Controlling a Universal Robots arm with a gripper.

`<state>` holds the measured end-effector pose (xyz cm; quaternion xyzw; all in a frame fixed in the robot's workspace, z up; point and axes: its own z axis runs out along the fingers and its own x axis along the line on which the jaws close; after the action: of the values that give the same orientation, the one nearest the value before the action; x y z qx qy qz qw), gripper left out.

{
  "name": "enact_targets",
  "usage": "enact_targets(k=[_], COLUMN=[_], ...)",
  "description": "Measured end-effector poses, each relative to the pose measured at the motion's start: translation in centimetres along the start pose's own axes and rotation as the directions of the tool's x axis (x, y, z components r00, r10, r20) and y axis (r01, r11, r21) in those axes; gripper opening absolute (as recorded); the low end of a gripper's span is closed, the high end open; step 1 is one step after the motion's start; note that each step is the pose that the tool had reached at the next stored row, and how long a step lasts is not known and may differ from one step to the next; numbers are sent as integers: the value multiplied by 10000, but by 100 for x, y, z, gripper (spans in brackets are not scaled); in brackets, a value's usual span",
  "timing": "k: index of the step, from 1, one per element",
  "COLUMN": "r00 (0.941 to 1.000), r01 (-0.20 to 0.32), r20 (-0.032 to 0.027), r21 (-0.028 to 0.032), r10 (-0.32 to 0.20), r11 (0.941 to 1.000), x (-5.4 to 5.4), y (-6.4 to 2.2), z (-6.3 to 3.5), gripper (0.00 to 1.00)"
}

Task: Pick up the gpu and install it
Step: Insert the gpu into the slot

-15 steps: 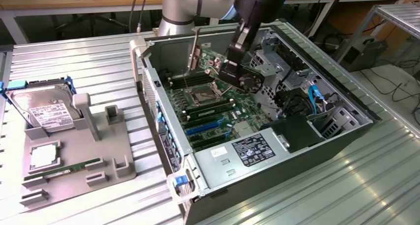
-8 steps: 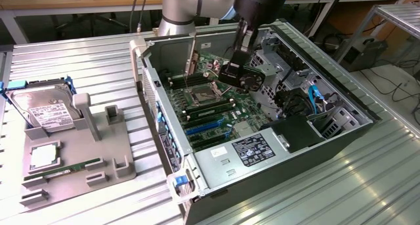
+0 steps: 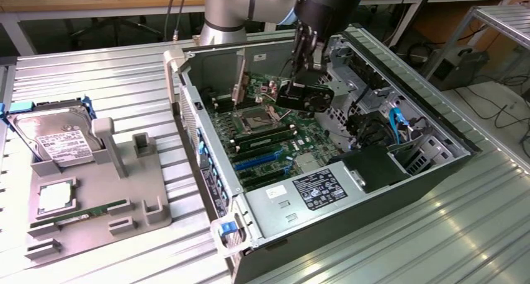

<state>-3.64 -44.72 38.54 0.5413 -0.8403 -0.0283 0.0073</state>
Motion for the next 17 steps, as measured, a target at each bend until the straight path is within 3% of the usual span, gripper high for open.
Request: enact_targets(k=[4,9,12,17], r00=[9949,9801,9680,9374], r01=[1004,1984,2507,3479], r20=[-42,-84,-106,-150], r21=[12,20,26,26], r10=[-1004,-1984,-2506,-3478], r11=[9949,9801,9681,9375], x=[0,1,1,1], y=[-1,-2,-2,-3], z=[18,36,45,64], gripper=[26,26,26,26])
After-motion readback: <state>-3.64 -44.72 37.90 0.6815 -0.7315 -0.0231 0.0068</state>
